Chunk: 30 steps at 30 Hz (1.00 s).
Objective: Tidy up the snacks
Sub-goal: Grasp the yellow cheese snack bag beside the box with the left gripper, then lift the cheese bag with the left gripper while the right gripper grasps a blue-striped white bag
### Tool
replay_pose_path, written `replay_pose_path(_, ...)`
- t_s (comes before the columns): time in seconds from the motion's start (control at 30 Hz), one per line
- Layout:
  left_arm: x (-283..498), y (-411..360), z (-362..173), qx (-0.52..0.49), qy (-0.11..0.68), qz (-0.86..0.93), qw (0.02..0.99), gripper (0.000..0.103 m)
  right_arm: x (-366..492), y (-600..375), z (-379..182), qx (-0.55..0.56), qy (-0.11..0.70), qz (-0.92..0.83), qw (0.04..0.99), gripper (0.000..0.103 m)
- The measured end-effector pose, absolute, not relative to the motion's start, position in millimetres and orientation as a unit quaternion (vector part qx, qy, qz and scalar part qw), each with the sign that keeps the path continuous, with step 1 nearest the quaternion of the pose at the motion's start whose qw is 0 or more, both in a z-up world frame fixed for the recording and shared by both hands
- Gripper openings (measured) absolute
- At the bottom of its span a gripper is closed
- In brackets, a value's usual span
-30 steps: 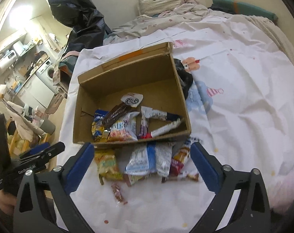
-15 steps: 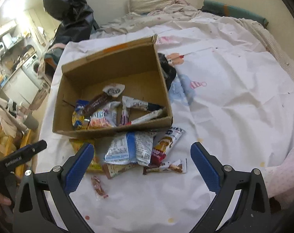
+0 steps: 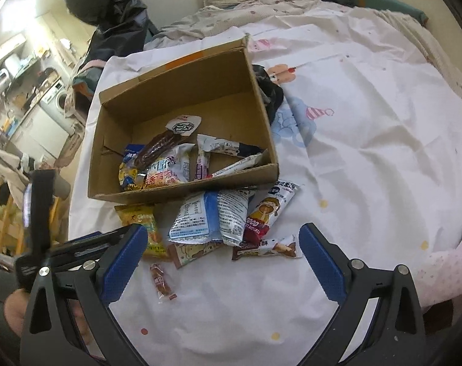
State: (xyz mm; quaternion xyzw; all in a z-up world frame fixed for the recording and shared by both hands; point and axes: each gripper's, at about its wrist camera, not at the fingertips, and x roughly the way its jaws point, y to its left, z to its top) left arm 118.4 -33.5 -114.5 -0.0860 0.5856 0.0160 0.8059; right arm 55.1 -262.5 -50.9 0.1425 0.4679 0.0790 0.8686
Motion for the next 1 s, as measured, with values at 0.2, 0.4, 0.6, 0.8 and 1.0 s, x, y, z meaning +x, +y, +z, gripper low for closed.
replay_pose_path(0.2,139,-54,-141,-0.073,0.610,0.035,0.789,0.089,58,-275,-54,0.157,0.473,0.051,0.866,0.101)
replay_pose_path(0.4,144,-50,-159,-0.054,0.625,0.041,0.778,0.066,61,-282,-56,0.178,0.477,0.052,0.859,0.101)
replay_pose_path(0.6,130,-37,-141,-0.059,0.624,0.019,0.779,0.050,64,-281,-55,0.188,0.479,0.056,0.856,0.101)
replay_pose_path(0.8,102,-28,-99,-0.052,0.614,-0.002,0.788,0.050,62,-281,-55,0.190,0.479,0.054,0.855,0.101)
replay_pose_path(1.0,86,-8,-67,-0.056,0.599,-0.018,0.799,0.050,64,-270,-62,0.180,0.498,0.066,0.846,0.101)
